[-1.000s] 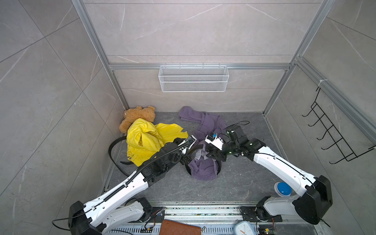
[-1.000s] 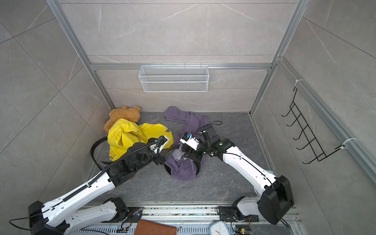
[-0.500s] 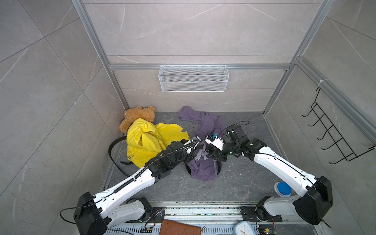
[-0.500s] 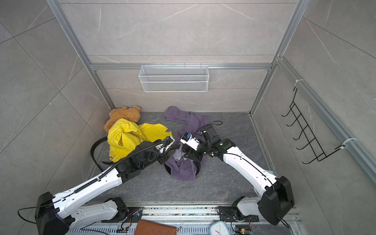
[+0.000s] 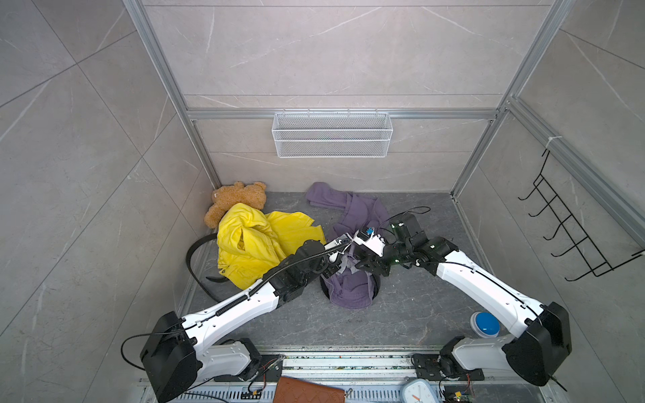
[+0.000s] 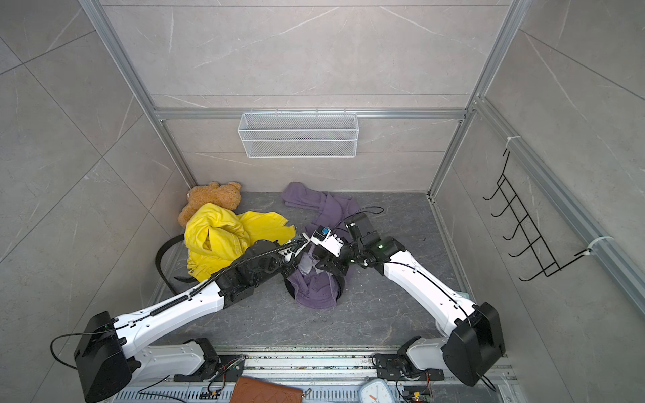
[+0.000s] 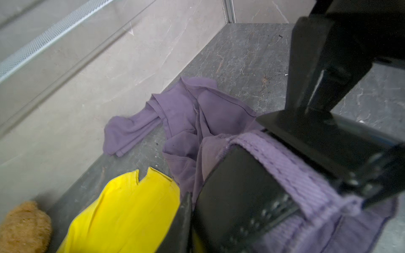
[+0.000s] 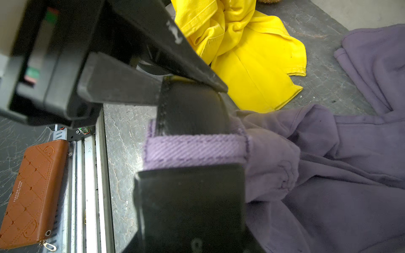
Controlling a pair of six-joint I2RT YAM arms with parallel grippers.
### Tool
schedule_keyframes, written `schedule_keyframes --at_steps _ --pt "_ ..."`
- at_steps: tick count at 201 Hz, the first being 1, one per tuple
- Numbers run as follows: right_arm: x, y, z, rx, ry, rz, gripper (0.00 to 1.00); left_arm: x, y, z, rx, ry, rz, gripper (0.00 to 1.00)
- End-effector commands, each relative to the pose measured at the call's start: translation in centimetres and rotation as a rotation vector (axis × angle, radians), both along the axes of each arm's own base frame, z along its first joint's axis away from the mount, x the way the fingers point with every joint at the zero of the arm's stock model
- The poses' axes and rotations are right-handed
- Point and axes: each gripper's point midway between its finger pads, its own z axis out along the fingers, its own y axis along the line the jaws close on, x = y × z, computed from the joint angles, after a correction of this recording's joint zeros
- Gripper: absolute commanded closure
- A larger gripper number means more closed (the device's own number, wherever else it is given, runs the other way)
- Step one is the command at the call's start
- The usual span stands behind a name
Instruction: Remove the belt from the trousers
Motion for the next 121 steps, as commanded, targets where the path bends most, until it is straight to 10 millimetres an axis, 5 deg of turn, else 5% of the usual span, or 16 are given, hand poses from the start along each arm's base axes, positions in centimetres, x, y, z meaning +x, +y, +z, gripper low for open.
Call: schedule_keyframes --at_steps 1,30,86,121 --pt "-0.5 0.7 3.0 0.066 -0.069 0.047 0.77 0.9 -0.3 3.7 -0.107 -0.088 0.027 0.96" --pt "0.0 0.6 2.4 0.047 -0.063 0.030 0.73 0.2 0.1 3.9 -0.109 -0.071 0.012 1.00" --pt "-0.5 0.4 3.5 0.059 -0.074 0.033 0.25 -1.3 0.7 4.3 -0.170 0.003 0.008 1.00" --pt "-1.9 0.2 3.8 0.094 -0.014 0.035 0.21 -1.2 1.1 3.0 -0.166 0.098 0.063 1.00"
